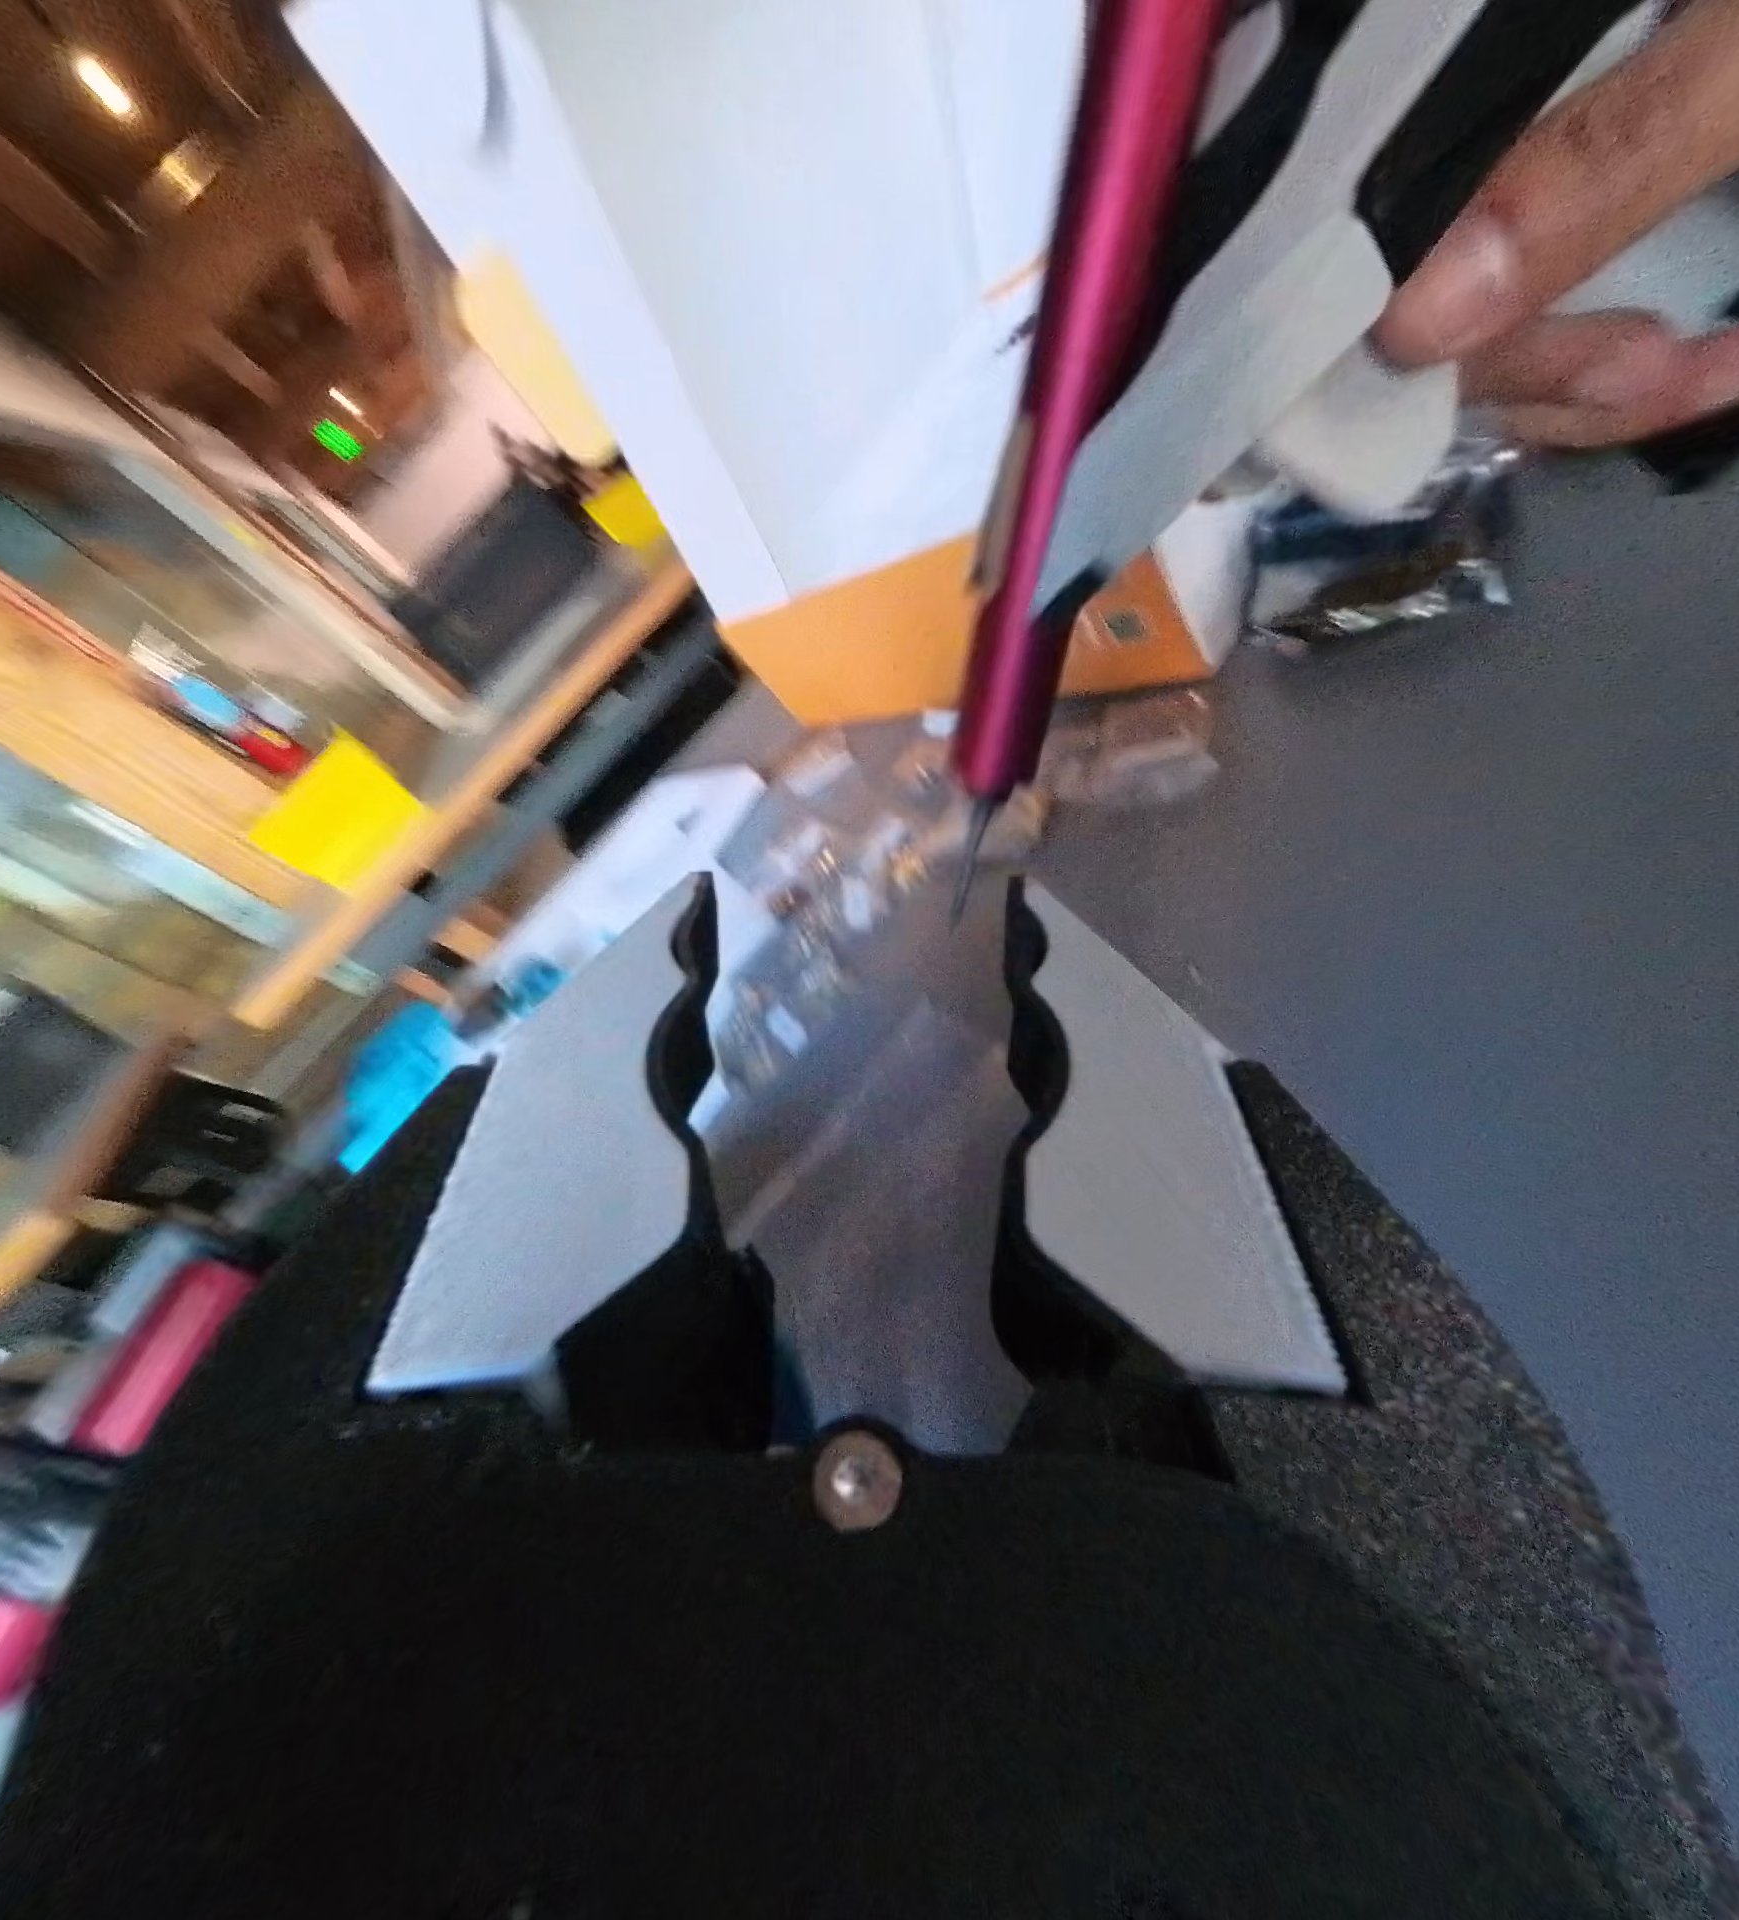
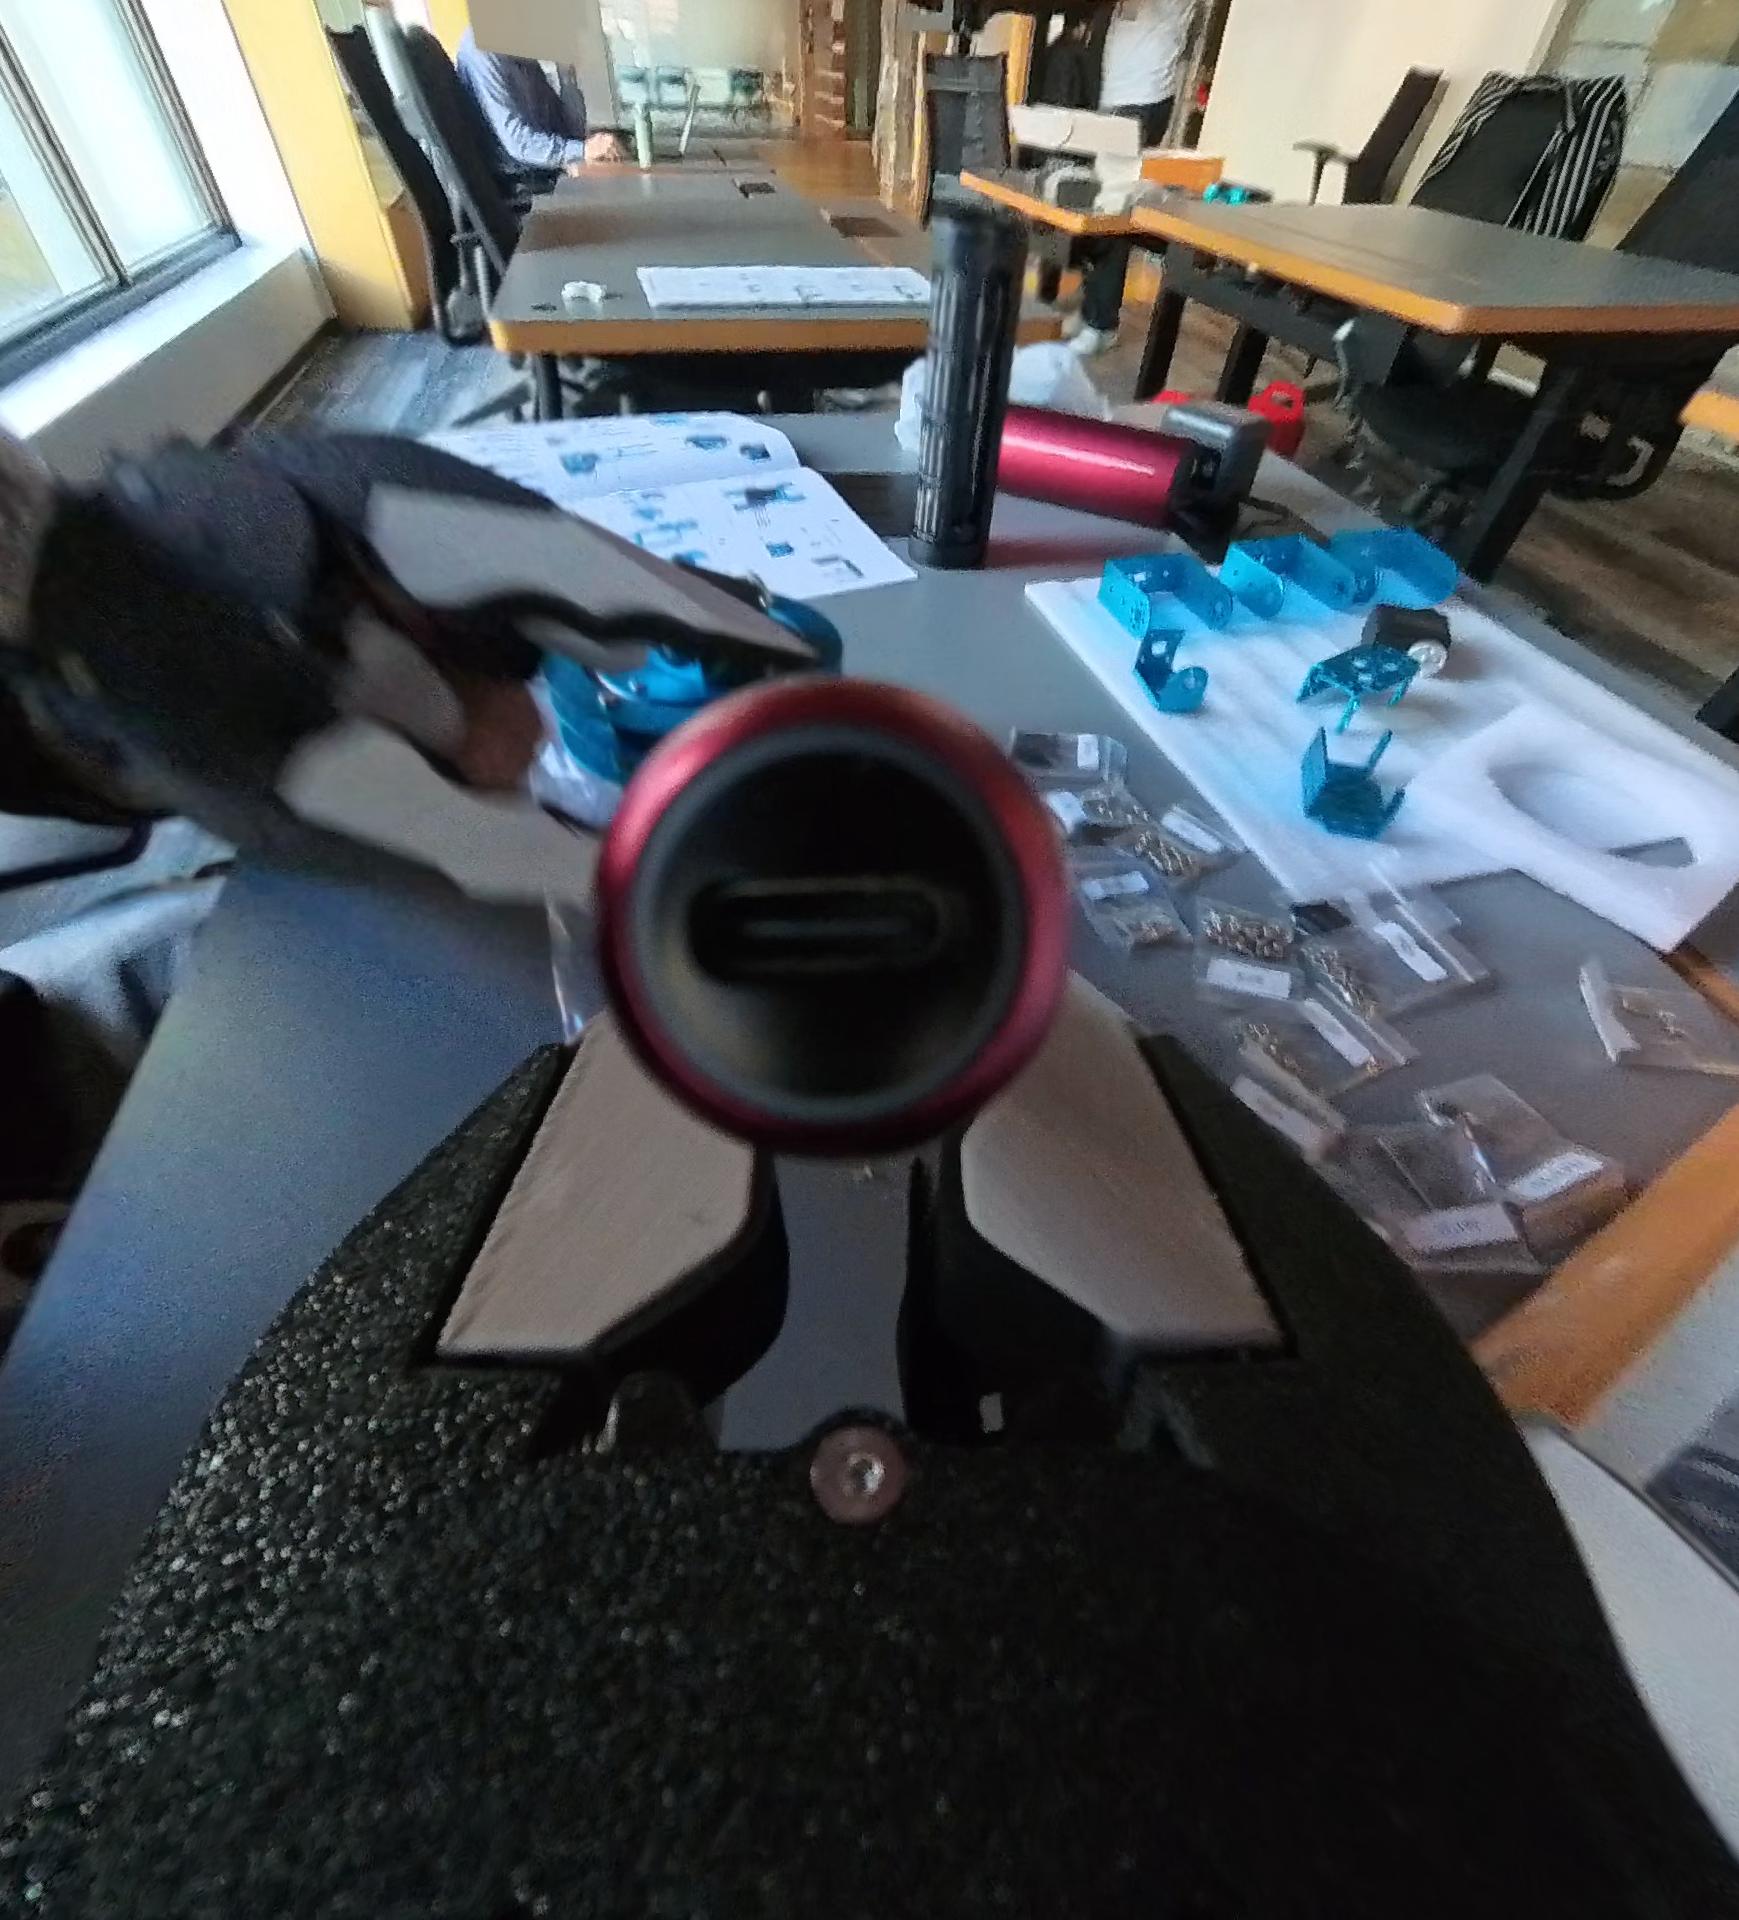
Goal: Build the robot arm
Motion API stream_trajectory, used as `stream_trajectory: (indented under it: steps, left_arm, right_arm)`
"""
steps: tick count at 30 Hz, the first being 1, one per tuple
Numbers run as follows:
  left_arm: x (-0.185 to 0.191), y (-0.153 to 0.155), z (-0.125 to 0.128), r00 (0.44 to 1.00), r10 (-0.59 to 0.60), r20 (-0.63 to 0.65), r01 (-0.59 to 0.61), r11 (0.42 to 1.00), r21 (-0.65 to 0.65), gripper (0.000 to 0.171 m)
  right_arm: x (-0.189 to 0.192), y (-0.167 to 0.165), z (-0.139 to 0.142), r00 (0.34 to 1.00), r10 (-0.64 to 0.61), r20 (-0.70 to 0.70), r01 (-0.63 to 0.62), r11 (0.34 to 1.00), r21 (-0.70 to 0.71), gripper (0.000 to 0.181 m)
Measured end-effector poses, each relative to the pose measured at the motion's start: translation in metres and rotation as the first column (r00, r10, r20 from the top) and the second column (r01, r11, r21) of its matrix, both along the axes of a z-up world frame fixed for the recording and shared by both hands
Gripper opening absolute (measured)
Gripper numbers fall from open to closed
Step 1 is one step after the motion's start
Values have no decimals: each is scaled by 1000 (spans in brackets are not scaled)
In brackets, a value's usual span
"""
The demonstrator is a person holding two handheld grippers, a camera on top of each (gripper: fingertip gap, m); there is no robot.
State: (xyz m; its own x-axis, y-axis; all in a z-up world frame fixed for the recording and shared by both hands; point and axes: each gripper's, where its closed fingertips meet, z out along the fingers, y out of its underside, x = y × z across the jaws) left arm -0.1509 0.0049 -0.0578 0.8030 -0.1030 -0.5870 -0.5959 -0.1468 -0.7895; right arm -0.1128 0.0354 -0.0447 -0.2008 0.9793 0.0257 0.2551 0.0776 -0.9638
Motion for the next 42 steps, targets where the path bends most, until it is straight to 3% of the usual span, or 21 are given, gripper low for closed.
stream_trajectory:
  steps: [1,3,5,7,11,14,20,33,37,42]
  left_arm:
    - [-12,-26,1,994,-14,105,18,999,-33,54]
    - [-38,-84,10,935,-35,352,53,998,-40,51]
    - [-59,-137,19,842,-76,534,87,996,6,48]
    - [-80,-176,19,794,-84,602,58,996,62,44]
    - [-98,-213,1,810,-30,586,-58,990,130,38]
    - [-95,-216,-13,843,16,538,-101,986,129,37]
    - [-79,-204,-22,794,-37,607,-51,990,128,35]
    - [-70,-182,-24,829,-28,559,-22,996,82,35]
    - [-61,-167,-18,851,-62,522,7,994,106,35]
    - [-39,-138,-20,851,-111,514,109,993,33,36]
  right_arm:
    - [4,8,-9,999,17,37,-17,1000,-4,20]
    - [12,22,-36,989,26,147,-27,1000,3,19]
    - [17,34,-56,978,19,210,-12,999,-35,19]
    - [20,37,-59,982,28,189,-6,993,-117,19]
    - [29,35,-64,975,52,218,-16,986,-166,19]
    - [30,36,-64,976,56,211,-13,979,-202,19]
    - [28,33,-69,973,70,221,-20,975,-220,20]
    - [24,21,-66,971,96,218,-48,975,-217,20]
    - [19,12,-53,980,92,175,-60,982,-181,20]
    - [2,-18,0,993,121,-9,-121,969,-214,19]
